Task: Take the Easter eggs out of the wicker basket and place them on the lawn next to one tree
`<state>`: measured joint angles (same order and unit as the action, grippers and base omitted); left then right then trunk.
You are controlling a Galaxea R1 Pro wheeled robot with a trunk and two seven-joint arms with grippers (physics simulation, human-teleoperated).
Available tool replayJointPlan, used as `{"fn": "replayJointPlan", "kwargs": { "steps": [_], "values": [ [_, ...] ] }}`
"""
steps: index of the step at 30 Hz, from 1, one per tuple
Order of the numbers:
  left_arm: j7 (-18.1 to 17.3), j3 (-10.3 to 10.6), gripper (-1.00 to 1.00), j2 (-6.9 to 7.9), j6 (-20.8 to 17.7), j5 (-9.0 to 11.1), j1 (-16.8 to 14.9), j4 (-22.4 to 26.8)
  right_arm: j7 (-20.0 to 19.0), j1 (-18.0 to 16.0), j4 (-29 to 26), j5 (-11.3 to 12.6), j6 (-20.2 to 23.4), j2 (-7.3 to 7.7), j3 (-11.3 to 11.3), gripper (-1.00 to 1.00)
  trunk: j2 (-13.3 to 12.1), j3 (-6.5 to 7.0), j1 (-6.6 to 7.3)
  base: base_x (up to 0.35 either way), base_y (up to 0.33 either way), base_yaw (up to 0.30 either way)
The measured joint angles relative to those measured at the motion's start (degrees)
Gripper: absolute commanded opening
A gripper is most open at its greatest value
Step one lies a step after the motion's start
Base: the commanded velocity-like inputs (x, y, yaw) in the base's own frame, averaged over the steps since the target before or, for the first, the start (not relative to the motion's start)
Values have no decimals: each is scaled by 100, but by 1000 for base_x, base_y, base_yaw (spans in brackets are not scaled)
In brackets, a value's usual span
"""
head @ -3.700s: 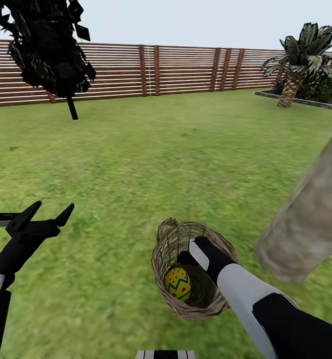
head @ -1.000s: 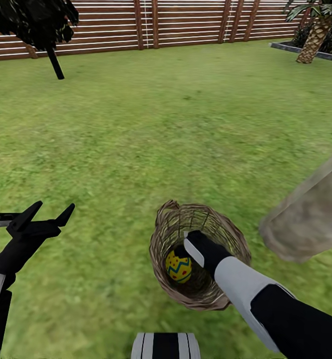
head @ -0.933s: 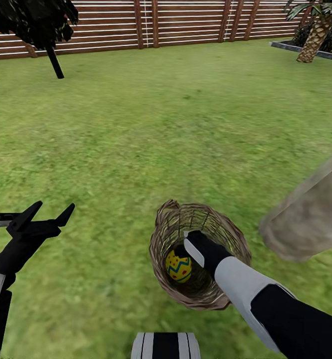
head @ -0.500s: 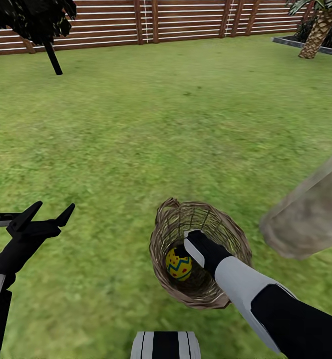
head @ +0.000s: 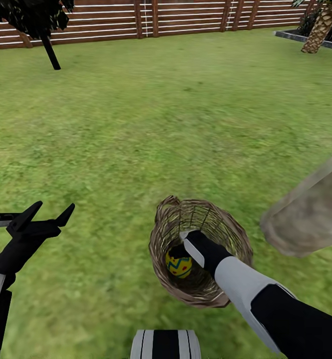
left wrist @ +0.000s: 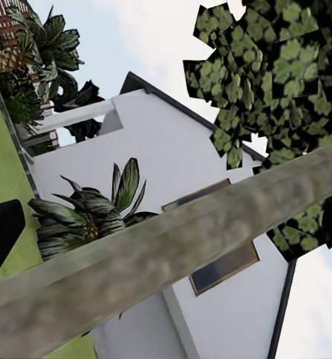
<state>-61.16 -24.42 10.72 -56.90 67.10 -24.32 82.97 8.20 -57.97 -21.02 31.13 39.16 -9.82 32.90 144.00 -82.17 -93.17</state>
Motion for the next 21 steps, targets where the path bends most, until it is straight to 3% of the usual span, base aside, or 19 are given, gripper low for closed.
{"fn": "replayJointPlan", "kwargs": {
  "steps": [11,21],
  "values": [
    [0,0,100,0,4,-2,0,0,13,0,-8,-1,-31,-5,8,100,14,-243,-29,0,0,0],
    [0,0,100,0,2,0,0,0,32,0,-8,-1,-377,1,1,100,20,-333,-39,0,0,0]
  ]
}}
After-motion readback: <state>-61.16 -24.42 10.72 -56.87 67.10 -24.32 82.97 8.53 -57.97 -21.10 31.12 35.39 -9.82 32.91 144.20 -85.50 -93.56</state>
